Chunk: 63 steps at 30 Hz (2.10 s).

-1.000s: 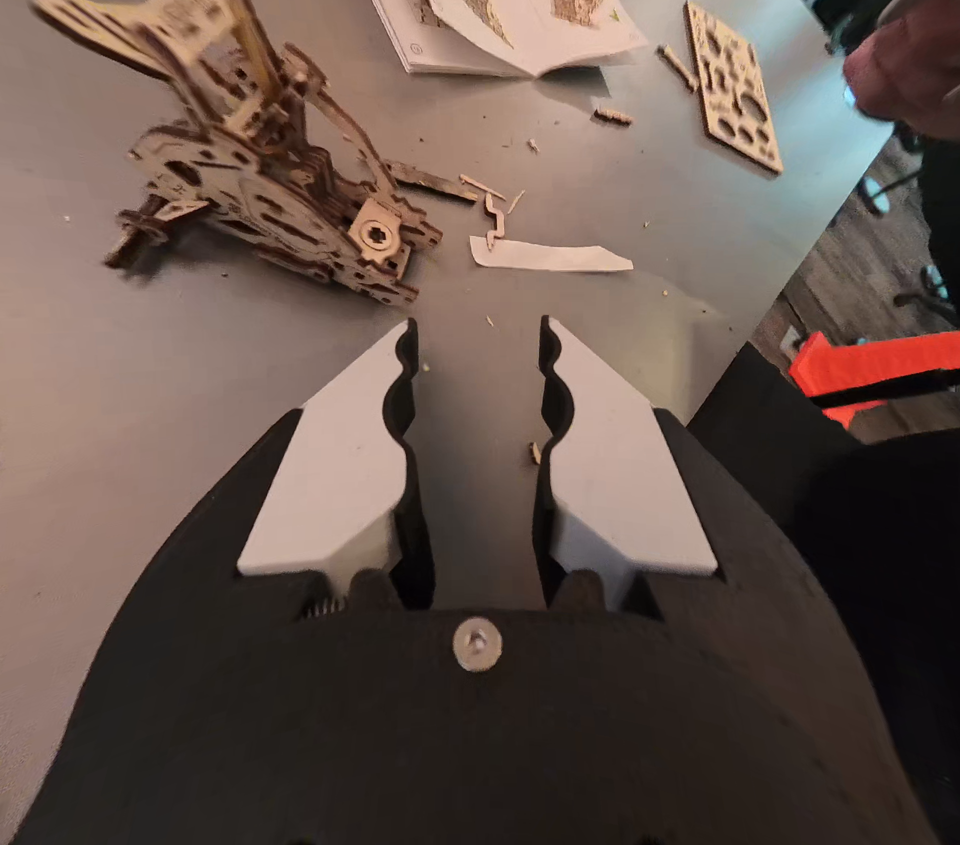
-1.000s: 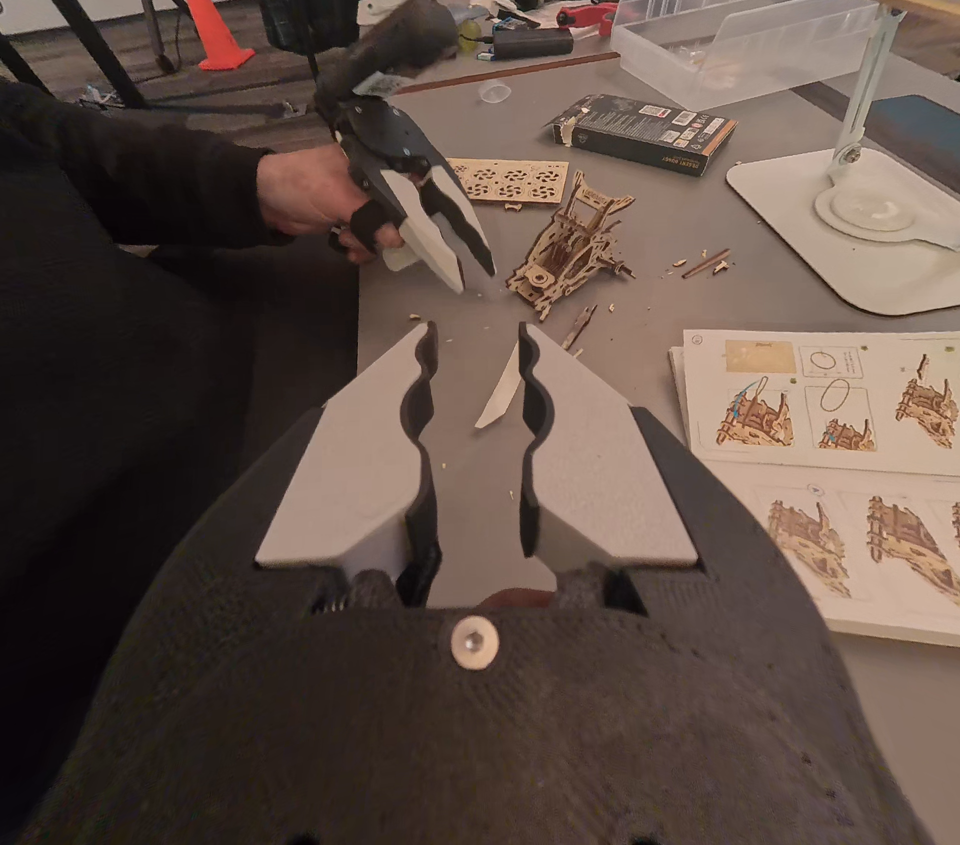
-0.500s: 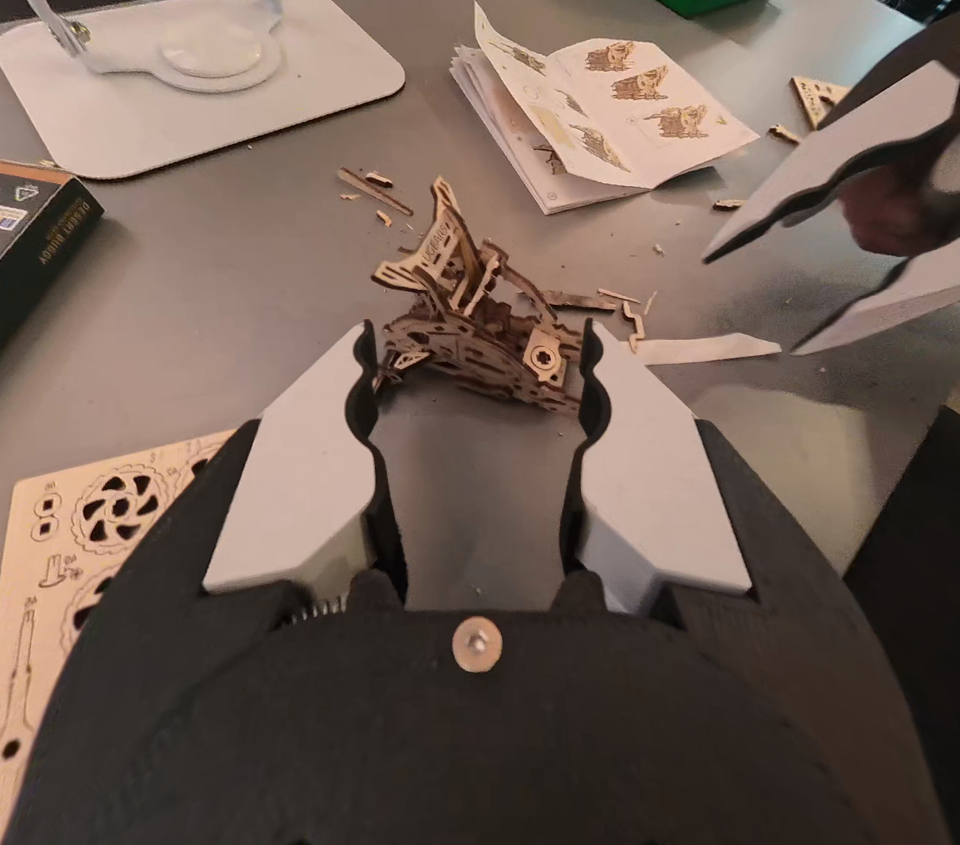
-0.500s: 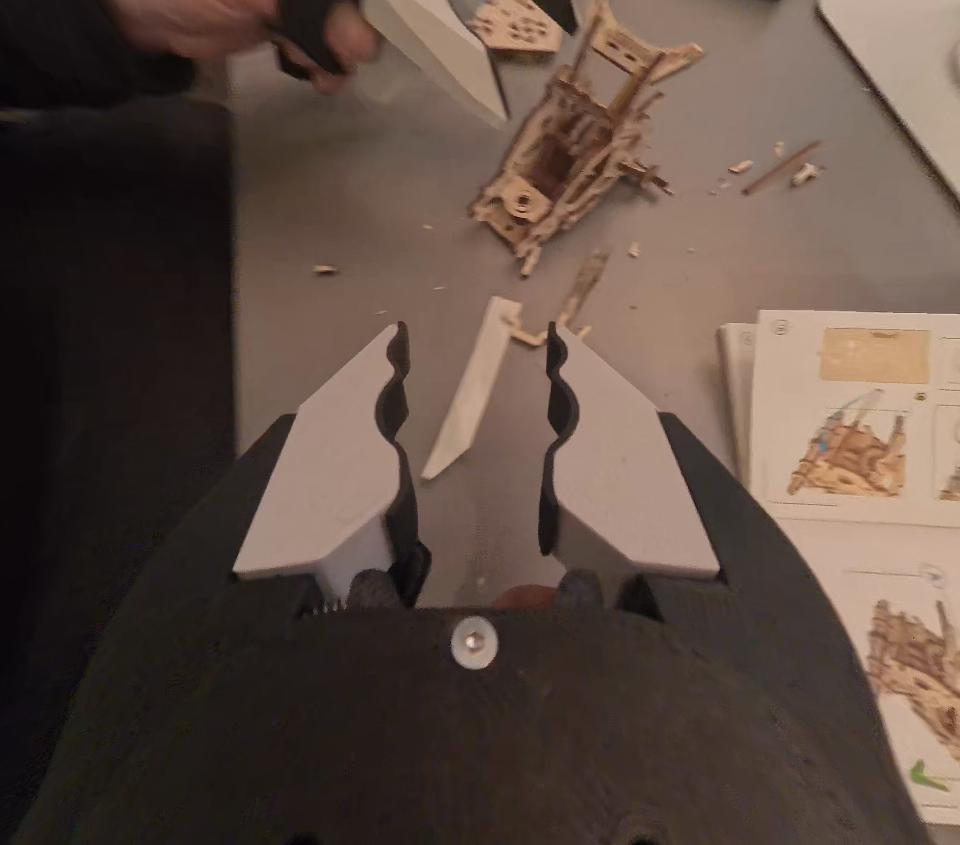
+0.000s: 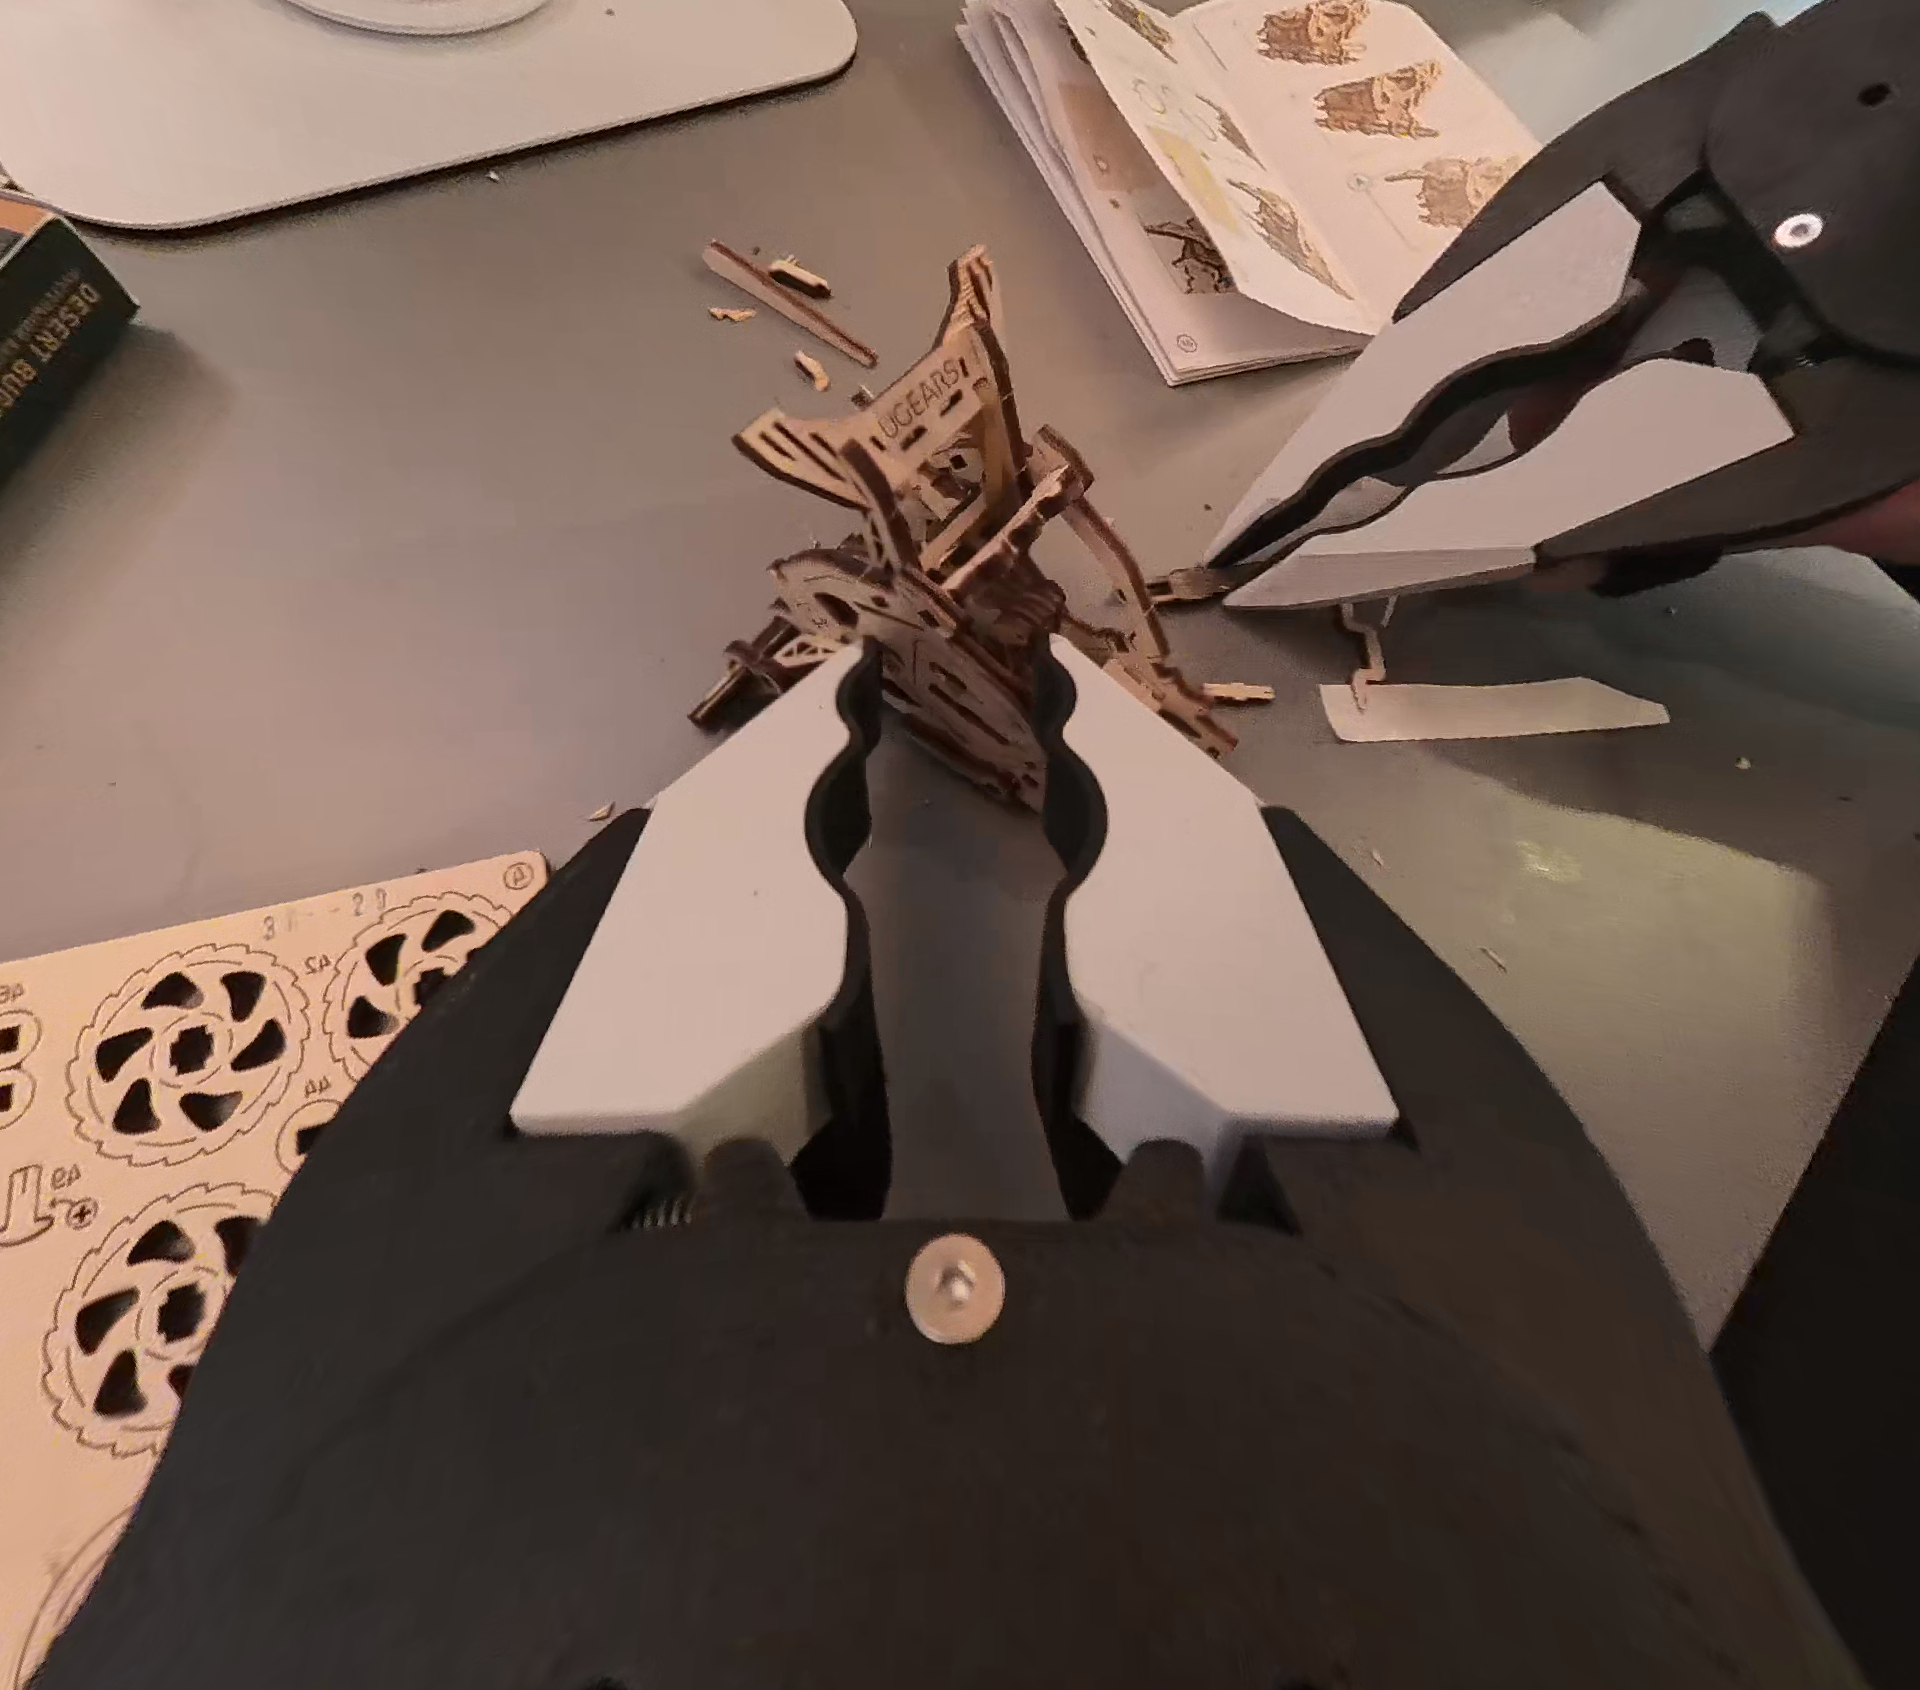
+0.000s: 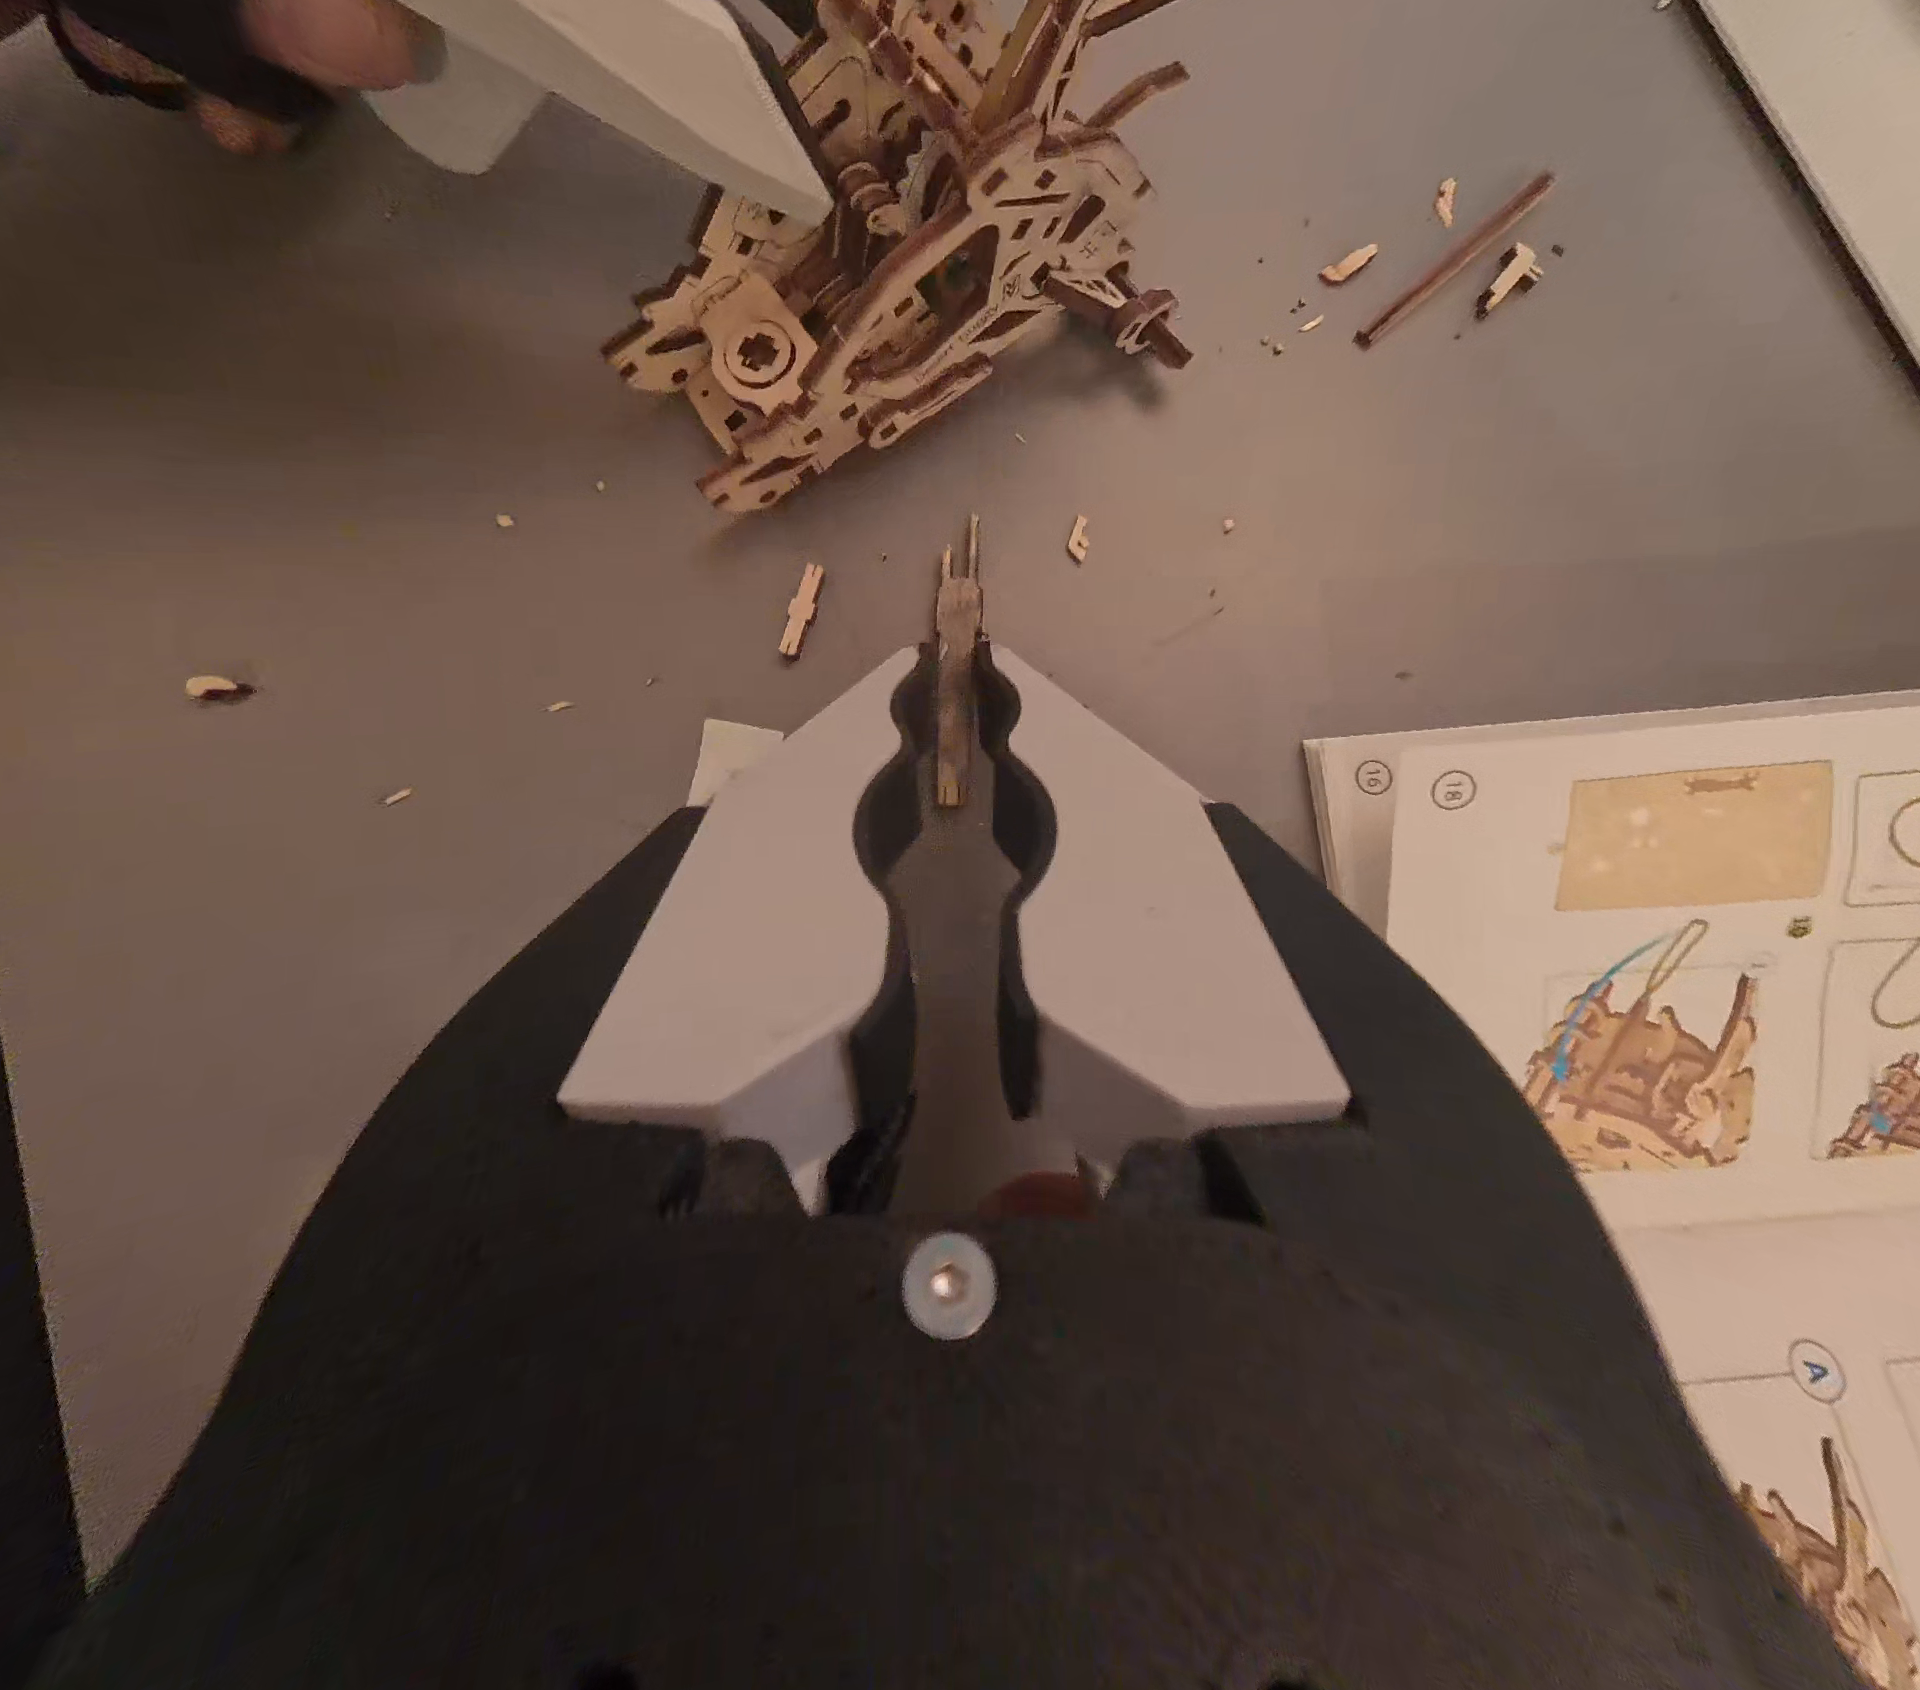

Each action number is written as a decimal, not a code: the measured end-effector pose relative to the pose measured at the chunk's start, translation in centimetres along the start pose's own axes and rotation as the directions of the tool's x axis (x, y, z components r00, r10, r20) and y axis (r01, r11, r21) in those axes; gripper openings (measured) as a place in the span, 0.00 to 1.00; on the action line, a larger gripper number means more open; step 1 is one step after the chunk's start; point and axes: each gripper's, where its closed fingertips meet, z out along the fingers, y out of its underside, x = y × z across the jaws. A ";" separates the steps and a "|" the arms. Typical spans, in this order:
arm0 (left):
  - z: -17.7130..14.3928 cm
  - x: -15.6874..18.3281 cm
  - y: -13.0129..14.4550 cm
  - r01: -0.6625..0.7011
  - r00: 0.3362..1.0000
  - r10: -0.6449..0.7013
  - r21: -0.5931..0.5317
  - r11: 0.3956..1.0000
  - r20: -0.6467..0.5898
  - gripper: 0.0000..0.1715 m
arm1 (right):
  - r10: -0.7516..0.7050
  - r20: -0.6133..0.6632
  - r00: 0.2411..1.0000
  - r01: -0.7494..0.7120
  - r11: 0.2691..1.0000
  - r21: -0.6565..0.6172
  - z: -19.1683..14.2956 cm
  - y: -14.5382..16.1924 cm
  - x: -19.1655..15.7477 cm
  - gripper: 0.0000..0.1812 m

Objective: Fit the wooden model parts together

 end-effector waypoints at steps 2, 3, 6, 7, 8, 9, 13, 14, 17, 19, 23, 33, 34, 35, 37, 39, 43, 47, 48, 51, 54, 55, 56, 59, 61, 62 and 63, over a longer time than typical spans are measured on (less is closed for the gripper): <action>0.0 -0.3 0.0 0.015 1.000 -0.015 0.003 1.000 -0.004 0.14 | -0.005 0.002 1.000 0.005 1.000 -0.009 -0.1 0.2 0.2 0.03; 0.0 -0.5 -0.1 0.020 1.000 -0.020 0.004 1.000 0.002 0.14 | -0.001 0.004 1.000 0.001 1.000 -0.016 -0.3 0.3 0.3 0.03; -0.1 -1.0 -0.1 0.037 0.999 -0.037 0.011 0.999 0.017 0.13 | 0.003 -0.010 1.000 -0.003 1.000 -0.015 -1.0 0.5 0.7 0.02; -0.1 -1.3 -0.2 0.045 0.999 -0.045 0.015 0.999 0.025 0.13 | 0.013 -0.008 1.000 -0.013 1.000 -0.006 -1.4 0.5 0.8 0.02; -0.1 -1.4 -0.2 0.048 0.998 -0.048 0.019 0.999 0.027 0.13 | 0.026 -0.005 1.000 -0.026 1.000 0.008 -1.9 0.4 0.9 0.02; -0.1 -1.3 -0.2 0.053 0.998 -0.053 0.020 0.998 0.020 0.14 | 0.038 -0.004 0.999 -0.038 0.999 0.028 -2.6 0.2 1.0 0.03; -0.2 -0.4 -0.3 0.077 0.996 -0.076 0.020 0.997 -0.035 0.24 | 0.058 -0.056 0.997 -0.053 0.994 0.091 -6.8 -0.4 3.0 0.02; -0.2 -0.1 -0.3 0.079 0.996 -0.078 0.017 0.997 -0.046 0.25 | 0.072 -0.080 0.994 -0.063 0.991 0.116 -8.3 -0.6 4.0 0.02; -0.1 0.8 -0.4 0.089 0.992 -0.088 0.009 0.996 -0.090 0.25 | 0.141 -0.218 0.966 -0.096 0.974 0.206 -14.7 -0.6 9.7 0.02; -0.2 0.8 -0.7 0.088 0.992 -0.085 0.027 0.996 -0.096 0.25 | 0.226 -0.332 0.916 -0.134 0.952 0.277 -20.2 0.2 15.4 0.02; -0.6 0.9 -1.3 0.126 0.985 -0.117 0.064 0.990 -0.130 0.24 | 0.394 -0.537 0.746 -0.244 0.912 0.330 -28.8 5.7 27.6 0.02; -1.4 0.8 -1.7 0.116 0.989 -0.108 0.070 0.991 -0.102 0.23 | 0.492 -0.640 0.590 -0.380 0.869 0.318 -30.9 14.2 35.1 0.18; -1.5 0.7 -1.8 0.116 0.989 -0.108 0.071 0.991 -0.100 0.23 | 0.465 -0.627 0.625 -0.345 0.885 0.313 -30.8 12.6 33.3 0.18; -1.5 0.7 -1.8 0.115 0.989 -0.107 0.070 0.991 -0.099 0.24 | 0.439 -0.598 0.671 -0.318 0.899 0.303 -30.2 10.9 30.9 0.18; -1.5 0.7 -1.9 0.113 0.990 -0.107 0.070 0.991 -0.094 0.24 | 0.396 -0.466 0.791 -0.289 0.913 0.287 -27.5 7.4 24.9 0.18; -1.4 0.8 -1.8 0.114 0.990 -0.107 0.065 0.991 -0.096 0.24 | 0.332 -0.339 0.880 -0.265 0.937 0.230 -23.7 5.2 18.5 0.17; -1.5 0.7 -1.5 0.111 0.991 -0.105 0.071 0.991 -0.085 0.24 | 0.125 -0.098 0.987 -0.111 0.984 0.136 -15.4 1.9 6.7 0.15; -1.8 0.9 -1.3 0.113 0.990 -0.106 0.075 0.991 -0.089 0.24 | -0.031 0.137 0.990 0.019 0.996 0.085 -8.4 1.0 -1.2 0.19; -2.0 0.9 -1.3 0.111 0.991 -0.104 0.079 0.991 -0.086 0.24 | -0.071 0.172 0.983 0.061 0.996 0.063 -7.0 1.1 -2.3 0.19; -2.4 1.0 -1.3 0.116 0.991 -0.108 0.095 0.989 -0.085 0.24 | -0.207 0.210 0.956 0.208 0.978 0.019 -3.9 1.6 -3.6 0.18; -2.6 1.2 -1.2 0.123 0.989 -0.113 0.106 0.987 -0.094 0.23 | -0.301 0.247 0.921 0.314 0.949 -0.016 -2.1 2.2 -4.0 0.18; -2.6 1.3 -1.2 0.122 0.989 -0.112 0.108 0.987 -0.096 0.24 | -0.302 0.265 0.916 0.316 0.949 -0.010 -2.0 2.1 -4.2 0.14; -2.6 1.3 -1.1 0.121 0.989 -0.111 0.107 0.987 -0.096 0.24 | -0.295 0.261 0.919 0.311 0.950 -0.022 -1.9 2.1 -4.0 0.12; -2.6 1.3 -1.2 0.119 0.989 -0.108 0.113 0.986 -0.100 0.23 | -0.290 0.258 0.922 0.308 0.951 -0.032 -2.0 2.3 -3.6 0.02; -2.5 1.2 -1.2 0.123 0.988 -0.111 0.114 0.986 -0.104 0.23 | -0.256 0.277 0.926 0.273 0.962 -0.024 -2.1 2.3 -3.7 0.02; -2.4 1.2 -1.1 0.123 0.988 -0.111 0.112 0.986 -0.105 0.23 | -0.240 0.281 0.929 0.259 0.965 -0.030 -2.3 2.4 -3.6 0.04; -2.4 1.2 -1.1 0.123 0.988 -0.111 0.114 0.986 -0.105 0.23 | -0.234 0.272 0.933 0.249 0.968 -0.023 -2.6 2.3 -3.4 0.07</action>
